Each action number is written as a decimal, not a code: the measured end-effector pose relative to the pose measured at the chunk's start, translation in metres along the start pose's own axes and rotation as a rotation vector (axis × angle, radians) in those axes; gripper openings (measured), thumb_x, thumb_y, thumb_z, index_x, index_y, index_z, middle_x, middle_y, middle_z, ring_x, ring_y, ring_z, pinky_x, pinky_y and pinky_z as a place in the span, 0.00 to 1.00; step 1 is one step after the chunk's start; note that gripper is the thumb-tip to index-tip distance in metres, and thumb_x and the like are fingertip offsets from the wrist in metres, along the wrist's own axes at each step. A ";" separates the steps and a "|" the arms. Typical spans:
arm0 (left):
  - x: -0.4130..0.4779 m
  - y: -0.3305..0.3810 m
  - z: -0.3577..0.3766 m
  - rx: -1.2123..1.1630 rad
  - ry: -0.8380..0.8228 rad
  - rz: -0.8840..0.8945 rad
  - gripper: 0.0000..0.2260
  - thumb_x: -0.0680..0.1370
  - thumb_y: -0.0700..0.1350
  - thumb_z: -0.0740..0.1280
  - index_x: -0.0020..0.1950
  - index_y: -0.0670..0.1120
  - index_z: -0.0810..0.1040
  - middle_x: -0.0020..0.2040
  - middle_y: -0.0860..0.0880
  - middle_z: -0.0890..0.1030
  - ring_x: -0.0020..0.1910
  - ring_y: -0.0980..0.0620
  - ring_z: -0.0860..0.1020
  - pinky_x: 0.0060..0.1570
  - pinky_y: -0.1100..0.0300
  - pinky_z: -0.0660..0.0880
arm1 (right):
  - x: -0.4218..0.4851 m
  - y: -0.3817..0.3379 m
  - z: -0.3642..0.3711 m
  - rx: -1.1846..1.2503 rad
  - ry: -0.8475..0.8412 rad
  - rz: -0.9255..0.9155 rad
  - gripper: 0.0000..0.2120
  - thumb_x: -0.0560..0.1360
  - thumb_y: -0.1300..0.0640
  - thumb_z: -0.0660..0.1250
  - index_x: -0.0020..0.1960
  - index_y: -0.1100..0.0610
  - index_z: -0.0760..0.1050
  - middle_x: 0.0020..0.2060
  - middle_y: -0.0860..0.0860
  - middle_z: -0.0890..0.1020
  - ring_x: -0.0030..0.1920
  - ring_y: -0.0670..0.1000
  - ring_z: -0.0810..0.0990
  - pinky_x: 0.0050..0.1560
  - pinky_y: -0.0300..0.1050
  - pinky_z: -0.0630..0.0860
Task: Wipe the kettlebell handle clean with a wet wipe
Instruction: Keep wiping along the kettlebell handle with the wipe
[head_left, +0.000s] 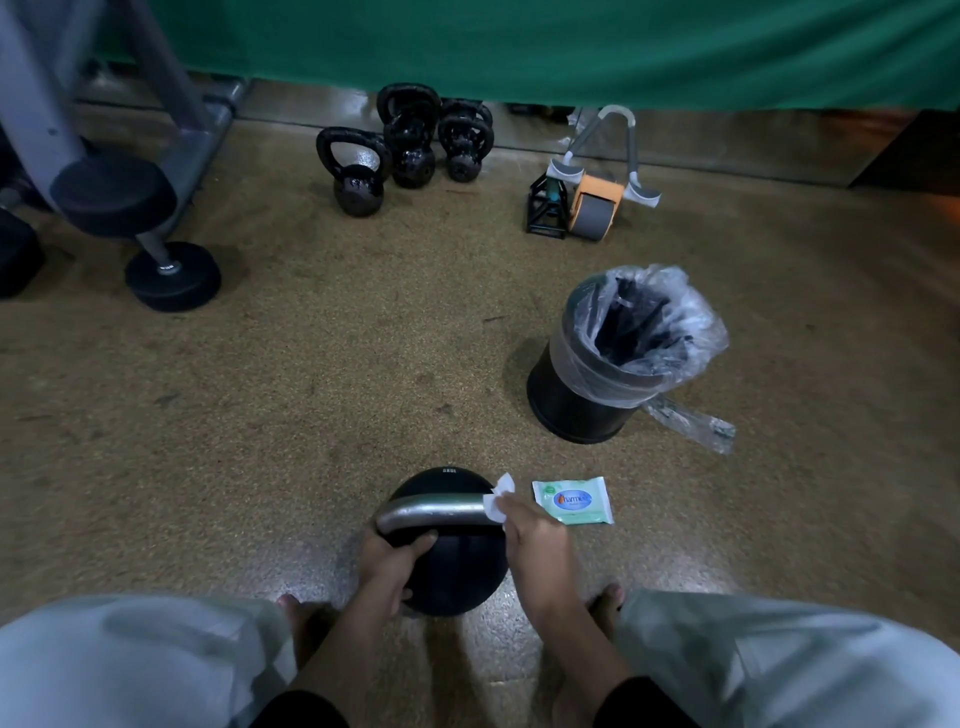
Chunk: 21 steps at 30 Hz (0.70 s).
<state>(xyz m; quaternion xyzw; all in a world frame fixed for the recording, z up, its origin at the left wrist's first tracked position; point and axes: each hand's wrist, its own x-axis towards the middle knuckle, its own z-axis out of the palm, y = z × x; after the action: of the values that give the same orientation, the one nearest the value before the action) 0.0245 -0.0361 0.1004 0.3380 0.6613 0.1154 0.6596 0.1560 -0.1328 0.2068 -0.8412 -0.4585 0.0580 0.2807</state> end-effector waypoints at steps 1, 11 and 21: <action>0.000 -0.001 0.000 0.000 -0.007 -0.001 0.28 0.67 0.46 0.79 0.63 0.53 0.71 0.58 0.46 0.79 0.57 0.41 0.75 0.44 0.45 0.77 | -0.003 -0.002 0.002 -0.002 0.020 -0.017 0.14 0.70 0.65 0.60 0.44 0.58 0.84 0.43 0.50 0.86 0.42 0.47 0.85 0.46 0.28 0.71; -0.002 0.001 0.000 0.014 -0.006 -0.007 0.27 0.68 0.46 0.78 0.63 0.51 0.72 0.57 0.46 0.79 0.57 0.42 0.75 0.41 0.48 0.76 | -0.013 0.008 0.016 0.007 0.051 -0.035 0.16 0.66 0.72 0.72 0.50 0.57 0.84 0.51 0.53 0.85 0.50 0.49 0.85 0.52 0.32 0.75; -0.009 0.006 0.001 0.022 0.008 0.013 0.26 0.70 0.43 0.77 0.63 0.50 0.70 0.56 0.47 0.77 0.54 0.44 0.72 0.45 0.46 0.76 | -0.023 0.013 0.018 -0.027 0.018 -0.059 0.25 0.57 0.74 0.78 0.51 0.56 0.83 0.52 0.52 0.84 0.50 0.49 0.85 0.47 0.34 0.78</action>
<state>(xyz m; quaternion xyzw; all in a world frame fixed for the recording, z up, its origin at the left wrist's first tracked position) 0.0261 -0.0370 0.1108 0.3489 0.6631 0.1139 0.6524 0.1459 -0.1494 0.1814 -0.8316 -0.4812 0.0363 0.2751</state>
